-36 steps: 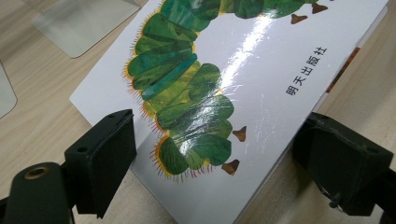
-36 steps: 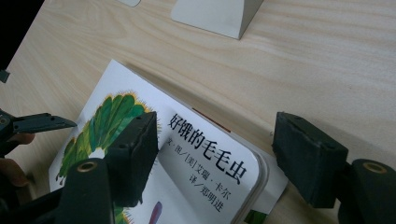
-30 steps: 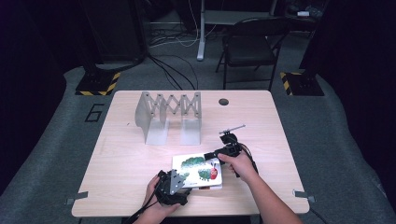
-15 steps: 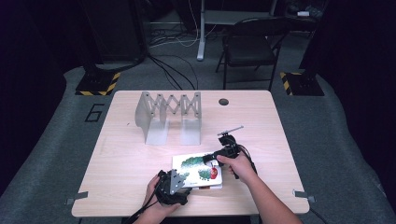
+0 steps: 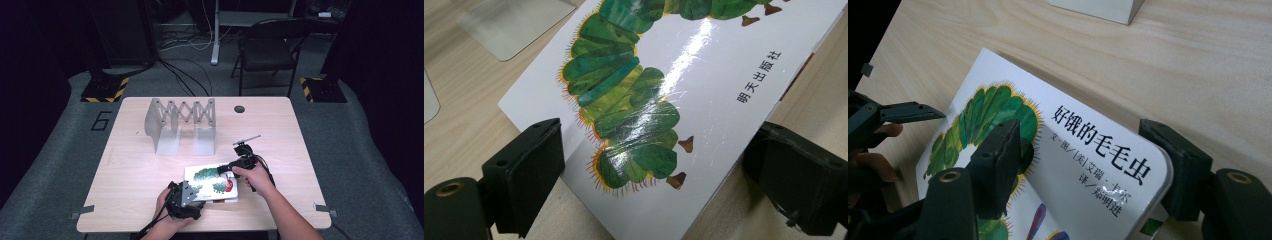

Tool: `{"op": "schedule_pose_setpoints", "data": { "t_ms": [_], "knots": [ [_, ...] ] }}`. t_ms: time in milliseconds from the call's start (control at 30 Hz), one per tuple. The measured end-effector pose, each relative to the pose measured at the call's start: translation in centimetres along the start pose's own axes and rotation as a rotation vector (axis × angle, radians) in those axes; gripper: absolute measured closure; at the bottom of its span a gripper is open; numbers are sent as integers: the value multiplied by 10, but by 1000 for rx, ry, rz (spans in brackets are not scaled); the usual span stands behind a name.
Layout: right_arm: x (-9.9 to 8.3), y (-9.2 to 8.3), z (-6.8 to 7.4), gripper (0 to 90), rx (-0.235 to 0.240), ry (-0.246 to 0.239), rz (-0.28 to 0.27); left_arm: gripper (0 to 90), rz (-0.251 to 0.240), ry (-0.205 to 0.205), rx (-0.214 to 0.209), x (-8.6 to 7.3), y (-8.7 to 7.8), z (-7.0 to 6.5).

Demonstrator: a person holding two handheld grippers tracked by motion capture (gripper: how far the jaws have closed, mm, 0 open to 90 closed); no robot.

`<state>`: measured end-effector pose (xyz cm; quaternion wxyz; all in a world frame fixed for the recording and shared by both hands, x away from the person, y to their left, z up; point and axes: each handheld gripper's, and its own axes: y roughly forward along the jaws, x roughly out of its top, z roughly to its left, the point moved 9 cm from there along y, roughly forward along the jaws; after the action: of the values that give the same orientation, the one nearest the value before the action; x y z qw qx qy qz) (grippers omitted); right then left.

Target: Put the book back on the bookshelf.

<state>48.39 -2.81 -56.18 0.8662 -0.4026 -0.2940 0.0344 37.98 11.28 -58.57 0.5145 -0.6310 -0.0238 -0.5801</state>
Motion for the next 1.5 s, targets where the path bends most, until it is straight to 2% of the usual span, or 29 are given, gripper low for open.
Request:
{"op": "schedule_pose_setpoints", "data": {
  "t_ms": [300, 667, 700, 800, 900, 1067, 1233, 1333, 1500],
  "knots": [
    [-3, 3, -3, 340, 11, 29, 8, 80, -2, 8, -1, 0, 1, 0],
    [-4, 4, -4, 341, 12, 35, 6, 79, 1, 13, -13, 0, 0, 0],
    [-4, 4, -4, 341, 13, 35, 6, 84, 5, 16, -3, 0, -1, 0],
    [-4, 4, -4, 341, 10, 30, 4, 118, 20, 29, -13, 0, -3, -2],
    [-4, 5, -4, 343, 14, 17, 0, 150, 33, 35, -6, 0, -6, -4],
    [-4, 4, -4, 347, 15, 22, 0, 171, 59, 8, -30, -2, -13, -4],
    [-5, 4, -3, 347, 17, 31, 3, 174, 53, -51, -68, 2, -21, 0],
    [-5, 3, -3, 347, 18, 30, 10, 174, 46, -88, -69, 4, -24, 5],
    [-5, 3, -3, 347, 18, 31, 8, 173, 51, -123, -72, 6, -24, 16]
  ]
}}
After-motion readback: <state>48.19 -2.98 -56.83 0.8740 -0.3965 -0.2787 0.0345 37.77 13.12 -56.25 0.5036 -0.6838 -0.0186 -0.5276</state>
